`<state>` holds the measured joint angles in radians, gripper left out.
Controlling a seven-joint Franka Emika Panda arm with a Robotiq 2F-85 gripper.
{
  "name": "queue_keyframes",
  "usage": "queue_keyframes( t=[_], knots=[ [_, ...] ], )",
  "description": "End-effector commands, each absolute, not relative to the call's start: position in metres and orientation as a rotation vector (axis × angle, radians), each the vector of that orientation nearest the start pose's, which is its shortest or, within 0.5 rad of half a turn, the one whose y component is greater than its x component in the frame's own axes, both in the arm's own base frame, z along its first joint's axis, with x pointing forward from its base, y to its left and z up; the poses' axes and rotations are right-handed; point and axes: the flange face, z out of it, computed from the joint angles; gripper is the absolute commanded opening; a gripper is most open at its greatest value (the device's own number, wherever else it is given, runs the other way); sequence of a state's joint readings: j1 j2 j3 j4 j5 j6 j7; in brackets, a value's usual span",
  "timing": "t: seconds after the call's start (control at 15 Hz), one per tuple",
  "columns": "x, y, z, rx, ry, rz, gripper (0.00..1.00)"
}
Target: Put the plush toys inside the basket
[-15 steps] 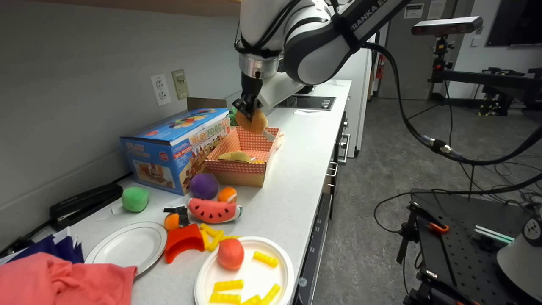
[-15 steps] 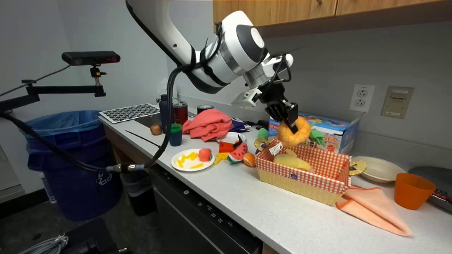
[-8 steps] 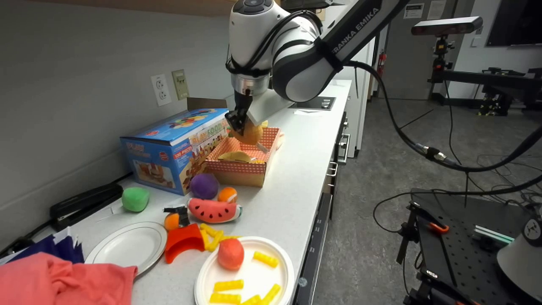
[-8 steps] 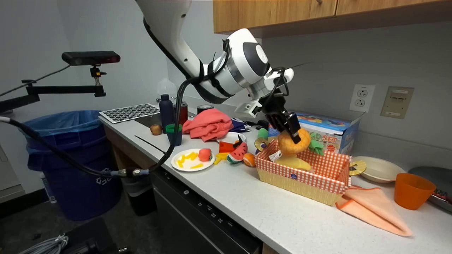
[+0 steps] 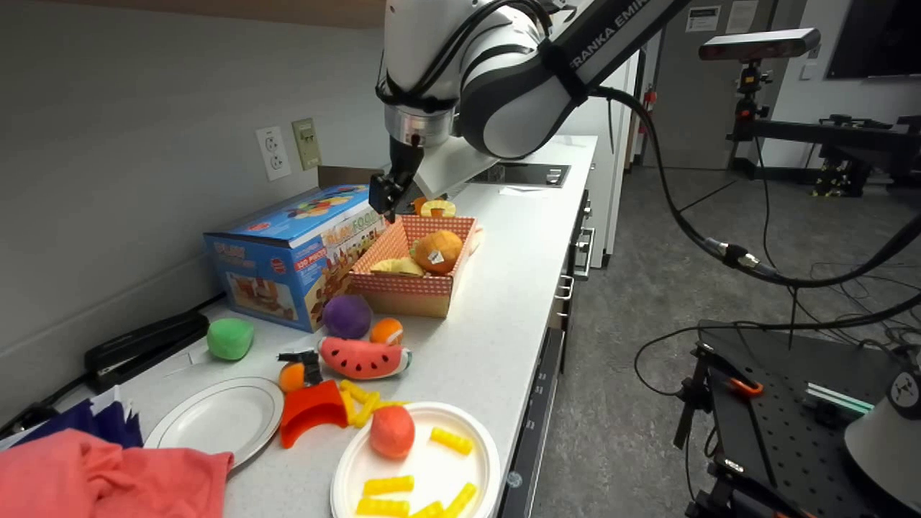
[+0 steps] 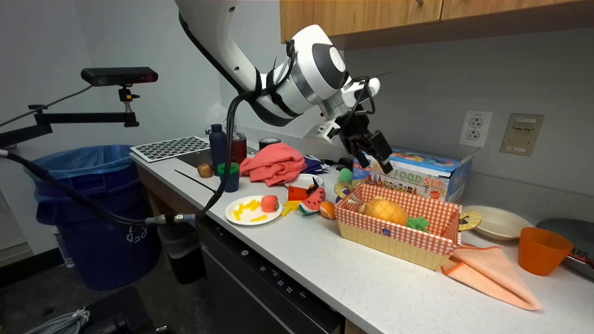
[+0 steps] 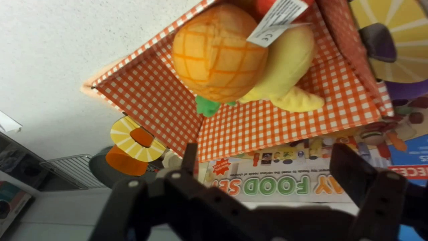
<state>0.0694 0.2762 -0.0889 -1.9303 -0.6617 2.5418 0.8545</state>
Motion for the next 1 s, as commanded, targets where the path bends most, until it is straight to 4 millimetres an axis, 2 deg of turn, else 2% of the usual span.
queue_keyframes(
  t=[0.0,0.27,0.53,0.73,0.93],
  knots=[
    [0.62,0.035,0.394,-3.26,0.328,-0.762,1.0],
    [0.616,0.089,0.395,-3.204,0.01,-0.635,1.0],
    [0.626,0.13,0.376,-3.117,-0.283,-0.475,1.0],
    [0.636,0.131,0.343,-3.112,-0.411,-0.327,1.0],
    [0.65,0.12,0.311,-3.162,-0.425,-0.263,1.0]
  ],
)
